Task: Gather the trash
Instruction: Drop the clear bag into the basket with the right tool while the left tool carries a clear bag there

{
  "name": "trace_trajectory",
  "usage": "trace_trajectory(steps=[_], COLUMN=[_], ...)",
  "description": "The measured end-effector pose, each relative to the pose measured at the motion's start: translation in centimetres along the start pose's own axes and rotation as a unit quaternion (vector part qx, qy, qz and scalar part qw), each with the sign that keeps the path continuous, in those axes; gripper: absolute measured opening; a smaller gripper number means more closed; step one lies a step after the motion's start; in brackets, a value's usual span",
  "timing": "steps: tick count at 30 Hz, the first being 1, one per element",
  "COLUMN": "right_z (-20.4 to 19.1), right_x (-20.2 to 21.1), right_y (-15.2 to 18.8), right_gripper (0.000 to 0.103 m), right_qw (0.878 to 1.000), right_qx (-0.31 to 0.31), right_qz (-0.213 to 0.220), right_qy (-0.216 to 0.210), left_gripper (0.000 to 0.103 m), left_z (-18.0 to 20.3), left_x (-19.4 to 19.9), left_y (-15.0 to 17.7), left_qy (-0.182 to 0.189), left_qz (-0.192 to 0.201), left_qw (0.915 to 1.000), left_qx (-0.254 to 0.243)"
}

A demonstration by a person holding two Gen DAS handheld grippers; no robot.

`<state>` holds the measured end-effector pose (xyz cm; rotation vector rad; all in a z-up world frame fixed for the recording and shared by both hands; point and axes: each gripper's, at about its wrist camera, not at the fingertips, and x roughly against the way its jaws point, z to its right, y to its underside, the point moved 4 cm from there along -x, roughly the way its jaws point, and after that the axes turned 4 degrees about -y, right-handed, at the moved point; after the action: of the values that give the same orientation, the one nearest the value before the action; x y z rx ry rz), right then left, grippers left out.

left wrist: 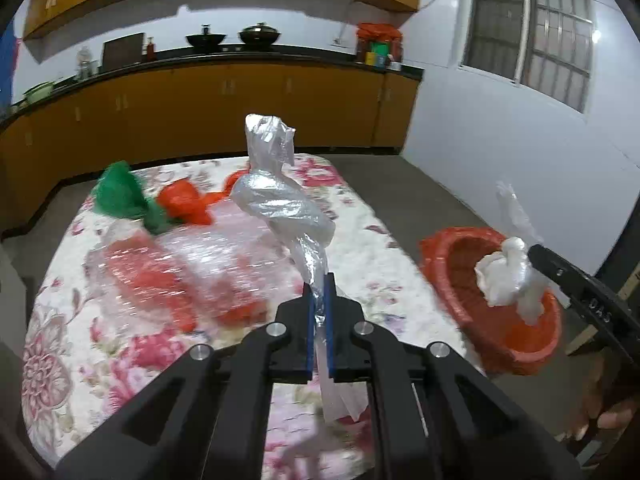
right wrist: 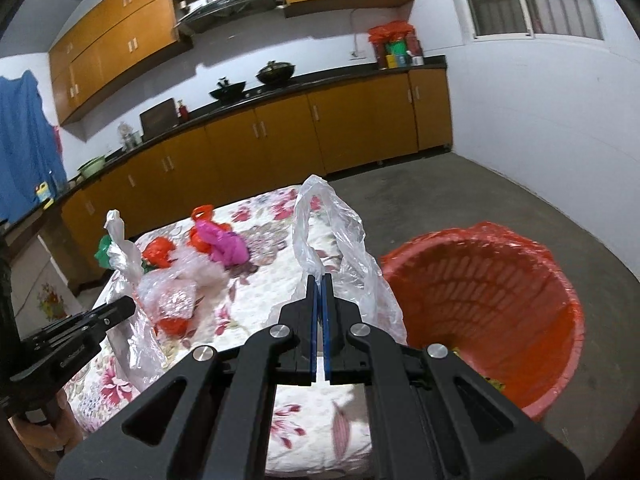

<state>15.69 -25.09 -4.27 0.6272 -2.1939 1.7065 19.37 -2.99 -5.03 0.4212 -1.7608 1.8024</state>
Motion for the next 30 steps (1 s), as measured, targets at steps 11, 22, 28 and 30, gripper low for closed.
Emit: trace_trajectory(steps=[11,22,28,30], right_z=[4.5,8.8,10.0,10.4], right_x=[1.3,1.5,1.4,1.3], right_y=[-0.7,-1.2,-1.2,-1.5], right_gripper=[0.003,0.003,0.003,0.003], right_qw=[0.999,0.996,0.995,0.994], right_qx=[-0.028,-0.058,-0.067,-0.071], right_qz=[0.018,0.025,0.027,0.028], right_qy=[0.037,0.064,0.071,0.072], left_gripper=[0.006,0.006,0.006,0.006], left_z=[6.3,13.1,15.4,15.9], left_x=[-1.6,-4.0,-5.4,-6.1], left_y=[-0.5,-1.0,-0.6,-0.6], left_qy=[0.056,0.113,0.134,0.141], left_qz=[-0.004,-0.016,-0.027,-0.031], left_qw=[0.9976,0.9907,0.987,0.9857], left_qx=[-0.04,-0.074,-0.084,-0.087])
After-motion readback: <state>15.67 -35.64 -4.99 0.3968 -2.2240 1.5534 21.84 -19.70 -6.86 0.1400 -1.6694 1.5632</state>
